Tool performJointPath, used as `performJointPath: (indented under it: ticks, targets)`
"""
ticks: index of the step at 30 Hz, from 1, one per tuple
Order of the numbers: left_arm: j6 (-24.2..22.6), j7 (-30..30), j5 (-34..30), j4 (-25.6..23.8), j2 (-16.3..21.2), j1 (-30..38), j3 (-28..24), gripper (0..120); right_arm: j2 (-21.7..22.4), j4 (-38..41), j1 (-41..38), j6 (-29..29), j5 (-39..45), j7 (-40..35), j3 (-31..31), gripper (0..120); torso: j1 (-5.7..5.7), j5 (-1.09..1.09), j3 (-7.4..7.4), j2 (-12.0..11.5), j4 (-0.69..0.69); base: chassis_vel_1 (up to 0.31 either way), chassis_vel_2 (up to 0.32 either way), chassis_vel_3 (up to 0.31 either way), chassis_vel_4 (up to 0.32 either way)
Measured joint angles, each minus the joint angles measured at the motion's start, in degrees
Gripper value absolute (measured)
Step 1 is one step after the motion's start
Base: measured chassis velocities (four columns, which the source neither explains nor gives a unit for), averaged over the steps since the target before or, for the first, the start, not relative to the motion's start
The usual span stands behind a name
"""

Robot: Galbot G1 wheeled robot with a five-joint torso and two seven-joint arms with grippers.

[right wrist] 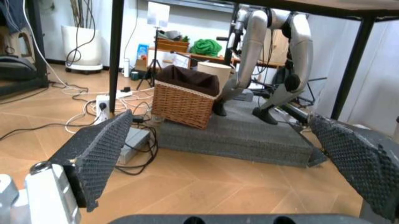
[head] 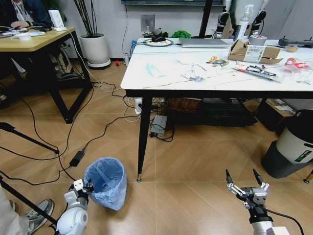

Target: Pick up the trash bin and place the trash from the table into it.

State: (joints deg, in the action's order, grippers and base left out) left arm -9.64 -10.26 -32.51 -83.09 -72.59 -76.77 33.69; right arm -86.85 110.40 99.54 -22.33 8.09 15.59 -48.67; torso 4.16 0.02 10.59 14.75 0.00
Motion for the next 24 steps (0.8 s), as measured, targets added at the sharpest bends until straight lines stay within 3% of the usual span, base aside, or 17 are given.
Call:
performJointPath:
  ticks: [2,17,21,24]
  targets:
    - [0.0,0.2,0.0,-0.1,-0.1,-0.1,0.1,0,0.1,0.0,-0.1,0.1,0.0,0.0,0.0,100,0.0,0.0,0.0,0.0,0.0,0.0,0.0,0.0,0.0]
    - [1.6,1.7,-0.1,-2.2,0.5,-3.3,-0.1,0,0.9,-0.1,0.1,0.0,0.2,-0.1,0.0,100,0.01,-0.05,0.01,0.0,-0.01,0.0,0.0,0.0,0.0]
    - [6.2,10.3,0.3,-5.8,0.9,-7.5,0.8,0,1.7,0.0,0.2,0.1,0.1,-0.1,-0.1,100,0.01,-0.07,0.01,0.0,-0.01,0.0,0.0,0.0,0.0]
    - [7.3,12.5,1.0,-8.6,0.9,-9.6,2.1,0,2.0,0.4,0.3,0.3,0.1,-0.1,-0.1,100,0.01,-0.02,0.01,0.0,-0.01,0.0,0.0,0.0,0.0]
